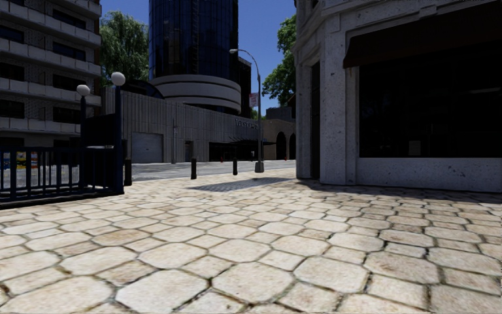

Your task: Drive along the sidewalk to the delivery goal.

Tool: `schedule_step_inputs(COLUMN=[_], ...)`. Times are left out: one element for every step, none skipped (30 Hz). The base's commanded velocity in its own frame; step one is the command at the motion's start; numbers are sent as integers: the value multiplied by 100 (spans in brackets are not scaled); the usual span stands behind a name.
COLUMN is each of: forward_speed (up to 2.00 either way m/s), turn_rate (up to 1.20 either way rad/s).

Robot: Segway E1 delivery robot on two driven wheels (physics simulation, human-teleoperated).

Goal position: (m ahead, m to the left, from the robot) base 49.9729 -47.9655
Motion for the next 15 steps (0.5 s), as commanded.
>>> schedule_step_inputs(forward_speed=[200, 200, 200, 200, 200, 200, 200, 200, 200, 200, 200, 200, 200, 200, 200], turn_rate=[0, 0, 0, 0, 0, 0, 0, 0, 0, 0, 0, 0, 0, 0, 0])
